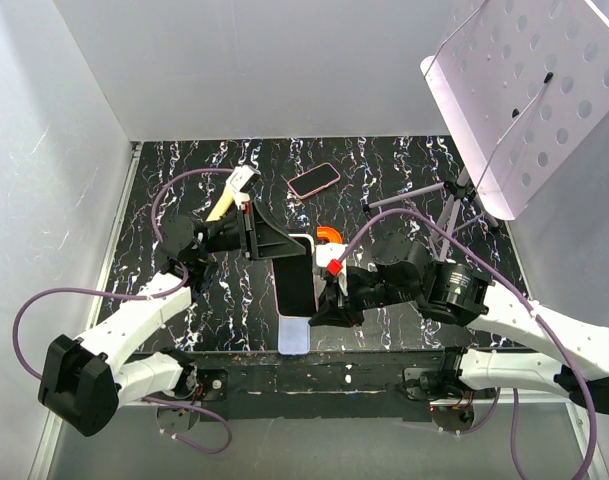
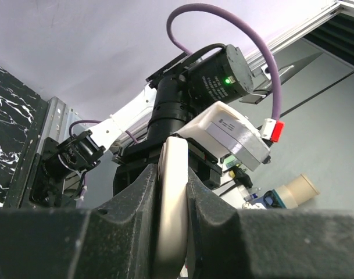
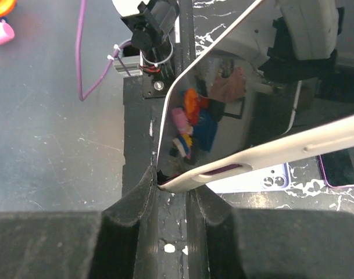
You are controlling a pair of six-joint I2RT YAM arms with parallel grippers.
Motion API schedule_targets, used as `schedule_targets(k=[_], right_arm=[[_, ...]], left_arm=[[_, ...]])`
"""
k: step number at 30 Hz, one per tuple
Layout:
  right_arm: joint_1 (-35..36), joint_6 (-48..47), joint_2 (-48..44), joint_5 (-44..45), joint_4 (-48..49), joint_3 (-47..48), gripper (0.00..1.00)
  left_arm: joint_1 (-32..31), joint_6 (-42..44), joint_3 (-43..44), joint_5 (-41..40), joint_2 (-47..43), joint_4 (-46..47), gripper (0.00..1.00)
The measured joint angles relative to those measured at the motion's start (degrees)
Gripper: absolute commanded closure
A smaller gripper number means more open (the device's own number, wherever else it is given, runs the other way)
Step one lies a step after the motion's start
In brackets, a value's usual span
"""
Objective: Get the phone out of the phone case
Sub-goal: Remove the phone case from the phone.
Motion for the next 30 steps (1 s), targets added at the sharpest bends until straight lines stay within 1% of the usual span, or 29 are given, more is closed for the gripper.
schedule_targets(k=[6,8,10,11,16,17,18,20,21,24,25,27,30], right_arm=[[4.6,-3.9,0.7,5.9,-3.0,2.3,0.99],[6.1,-6.9,1.5,8.5,-0.8,3.3,0.99],[6.1,-9.0,2.2,11.6,1.9,4.5,0.99],[6.2,-9.6,2.1,14.4,1.6,4.8,0.99],[6.7,-9.2,2.1,22.9,1.9,4.7,0.99],[6.6,-8.5,2.0,24.6,1.9,4.7,0.97],[6.4,-7.2,1.8,26.3,2.3,4.3,0.91],[5.4,-4.0,0.8,29.5,5.0,1.8,0.72],[4.3,-1.6,0.0,30.4,6.6,0.0,0.66],[-0.2,5.7,-2.9,28.0,8.1,-5.0,0.4],[-1.8,8.4,-4.0,25.8,8.3,-6.6,0.37],[-4.2,13.6,-5.9,20.4,8.5,-8.8,0.34],[-6.1,20.3,-6.6,11.2,10.7,-9.5,0.33]], left_arm=[[-0.6,-3.2,-1.4,-1.9,1.5,0.7,1.0],[-1.1,-5.6,-1.9,-3.6,3.4,-0.8,1.0],[-1.8,-8.4,-2.6,-3.8,5.7,-1.9,1.0],[-1.8,-10.8,-3.0,-4.2,7.1,-2.1,1.0],[-0.8,-14.0,-3.5,-7.6,7.5,-1.4,1.0],[-0.7,-14.0,-3.5,-8.6,7.3,-1.5,1.0],[-0.7,-13.6,-3.5,-9.6,6.9,-1.8,1.0],[-0.9,-12.0,-3.5,-11.4,5.7,-3.1,1.0],[-1.3,-10.4,-3.5,-12.3,4.6,-4.5,1.0],[-2.7,-5.0,-3.5,-14.6,0.2,-10.0,1.0],[-3.0,-3.1,-3.5,-15.5,-1.4,-11.9,1.0],[-3.0,0.5,-3.1,-17.2,-3.9,-15.4,1.0],[-3.0,4.2,-2.3,-19.7,-5.8,-18.9,1.0]])
